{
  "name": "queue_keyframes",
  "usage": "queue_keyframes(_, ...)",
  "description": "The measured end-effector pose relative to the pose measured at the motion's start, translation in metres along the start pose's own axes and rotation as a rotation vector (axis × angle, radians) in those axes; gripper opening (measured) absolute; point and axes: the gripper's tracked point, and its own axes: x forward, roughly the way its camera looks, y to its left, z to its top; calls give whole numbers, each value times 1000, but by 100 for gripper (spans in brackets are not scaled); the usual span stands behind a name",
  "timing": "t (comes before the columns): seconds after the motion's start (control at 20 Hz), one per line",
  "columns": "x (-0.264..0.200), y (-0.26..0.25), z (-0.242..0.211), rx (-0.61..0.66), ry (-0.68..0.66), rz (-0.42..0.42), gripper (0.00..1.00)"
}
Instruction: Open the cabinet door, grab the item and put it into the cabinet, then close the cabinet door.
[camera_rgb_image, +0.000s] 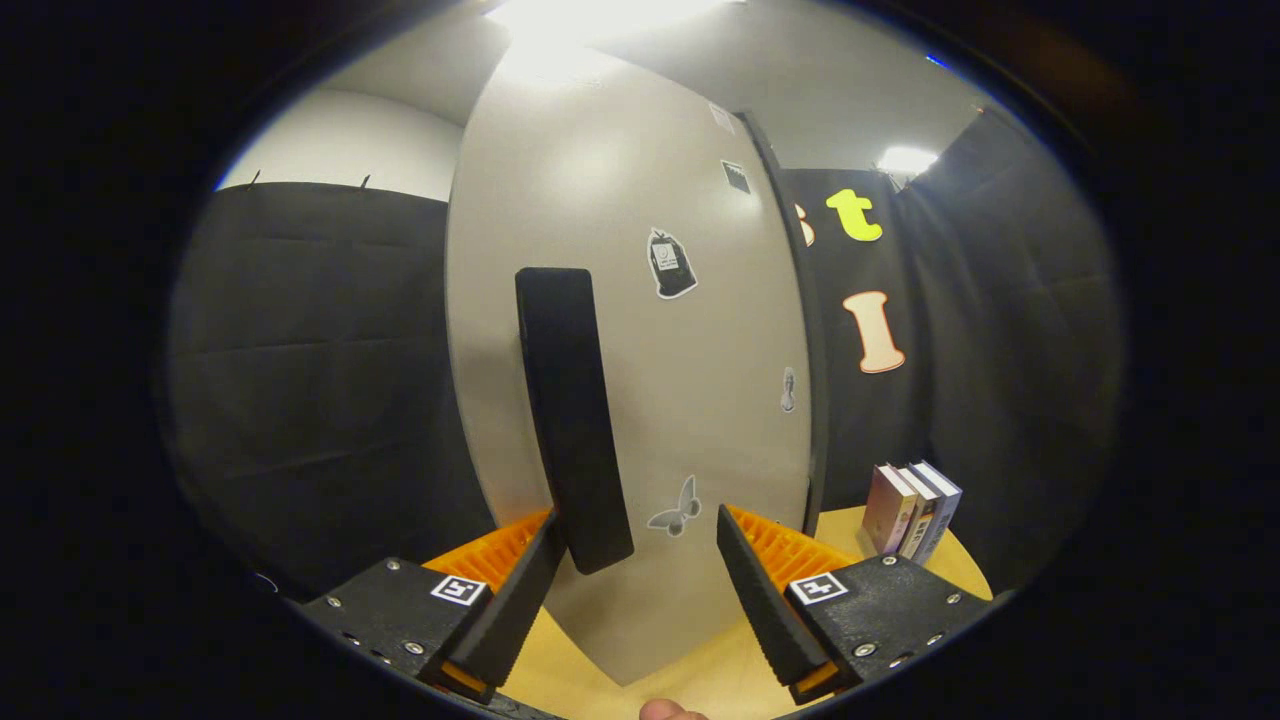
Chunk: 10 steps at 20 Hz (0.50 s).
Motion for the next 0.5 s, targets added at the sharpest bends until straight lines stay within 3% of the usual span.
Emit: queue_keyframes(0.5,-4,33,-14,13,17,-11,95)
